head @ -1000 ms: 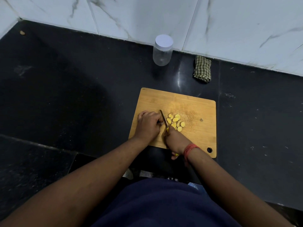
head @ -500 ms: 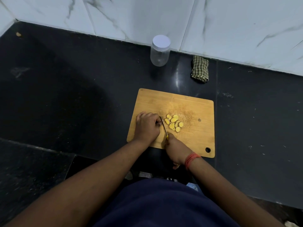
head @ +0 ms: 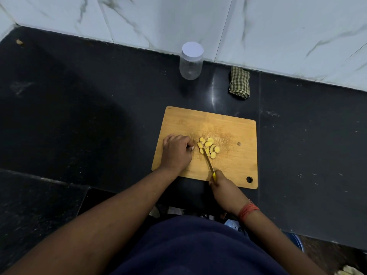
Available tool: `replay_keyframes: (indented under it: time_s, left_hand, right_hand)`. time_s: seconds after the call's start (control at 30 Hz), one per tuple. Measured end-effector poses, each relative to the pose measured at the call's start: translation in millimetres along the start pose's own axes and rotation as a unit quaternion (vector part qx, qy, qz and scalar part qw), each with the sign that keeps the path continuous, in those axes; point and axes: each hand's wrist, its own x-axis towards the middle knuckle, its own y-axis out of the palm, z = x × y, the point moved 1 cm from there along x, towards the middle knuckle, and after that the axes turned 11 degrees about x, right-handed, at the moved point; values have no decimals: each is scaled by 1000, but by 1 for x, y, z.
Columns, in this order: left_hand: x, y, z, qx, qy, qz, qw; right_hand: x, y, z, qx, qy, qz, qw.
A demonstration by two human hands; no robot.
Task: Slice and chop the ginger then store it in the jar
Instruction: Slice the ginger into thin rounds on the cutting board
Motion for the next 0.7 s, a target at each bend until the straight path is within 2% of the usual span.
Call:
replay_keyframes:
  time_s: [0.1,0.13,0.2,0.23,0.27,0.37,0.43,0.57,0.7]
  left_hand:
    - [0,-1,1,-8,1,9,1000]
    - [-1,-1,1,-12,1,12,1000]
    - [-1,-2,2,-19,4,15,1000]
    - [-1,-2,2,-22,5,15,1000]
    - [-1,-2,2,-24,6,14,1000]
    - [-1,-1,3,-23,11,14,1000]
    - [-1,-1,4,-28,15,6,999]
    - [0,2,7,-19,18,0,1000]
    - [0,4,3,40,21,-1,999]
  right_hand:
    - [-2,-4,4,94,13,19,995]
    - [-4,-3,6,174,19,46,984]
    - [-8,-4,16,344,30,76,936]
    - [-9,-4,19,391,30,82,916]
    - [-7,-3,21,400,27,82,912]
    - [-2,-1,25,282,6,41,959]
    - [2,-2,25,223,3,18,975]
    - [3,0,24,190,12,18,982]
    - [2,3,23,183,18,26,983]
